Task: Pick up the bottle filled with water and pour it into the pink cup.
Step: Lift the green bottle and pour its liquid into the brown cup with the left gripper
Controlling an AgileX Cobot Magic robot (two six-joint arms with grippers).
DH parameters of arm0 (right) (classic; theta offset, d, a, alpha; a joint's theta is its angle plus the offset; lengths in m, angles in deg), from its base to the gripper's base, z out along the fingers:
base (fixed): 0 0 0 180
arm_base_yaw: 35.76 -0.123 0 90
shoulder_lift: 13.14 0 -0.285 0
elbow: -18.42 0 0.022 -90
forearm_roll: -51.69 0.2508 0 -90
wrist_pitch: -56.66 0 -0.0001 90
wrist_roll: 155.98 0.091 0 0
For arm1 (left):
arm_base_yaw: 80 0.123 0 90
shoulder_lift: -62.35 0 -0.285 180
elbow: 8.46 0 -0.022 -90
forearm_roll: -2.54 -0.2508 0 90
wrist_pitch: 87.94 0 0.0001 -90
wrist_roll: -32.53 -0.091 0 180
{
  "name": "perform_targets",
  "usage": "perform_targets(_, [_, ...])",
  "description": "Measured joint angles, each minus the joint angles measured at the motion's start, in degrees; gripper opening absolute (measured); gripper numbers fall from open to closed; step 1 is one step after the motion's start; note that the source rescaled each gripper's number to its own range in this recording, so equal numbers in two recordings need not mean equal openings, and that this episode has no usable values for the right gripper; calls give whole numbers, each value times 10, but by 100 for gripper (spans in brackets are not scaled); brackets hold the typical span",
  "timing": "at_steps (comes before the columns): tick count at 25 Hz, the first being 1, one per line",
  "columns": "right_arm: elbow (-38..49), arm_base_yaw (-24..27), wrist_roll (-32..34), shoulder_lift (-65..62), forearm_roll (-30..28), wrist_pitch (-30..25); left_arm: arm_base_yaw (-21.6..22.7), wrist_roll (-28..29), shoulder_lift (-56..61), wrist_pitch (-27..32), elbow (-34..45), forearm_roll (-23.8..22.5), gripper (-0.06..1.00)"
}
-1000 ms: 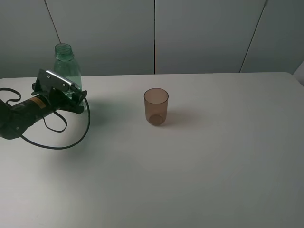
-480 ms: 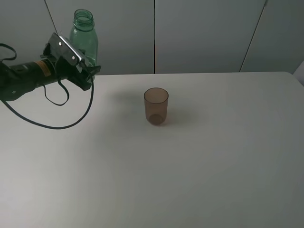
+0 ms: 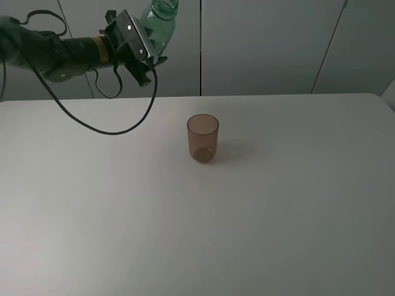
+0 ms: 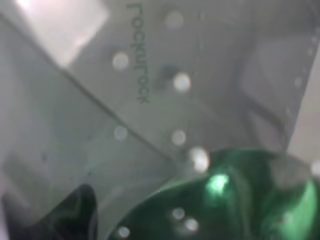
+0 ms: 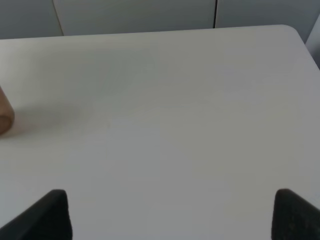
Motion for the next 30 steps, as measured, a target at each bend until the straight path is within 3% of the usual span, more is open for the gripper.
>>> perform_targets(10, [0, 0, 0, 0, 0, 0, -5, -12, -73, -81, -71, -35, 3])
perform_targets(23, [0, 0, 0, 0, 0, 0, 6, -58, -147, -110, -138, -113, 3])
perform_targets(30, [0, 0, 0, 0, 0, 0, -17, -78, -172, -111, -190, -156, 3])
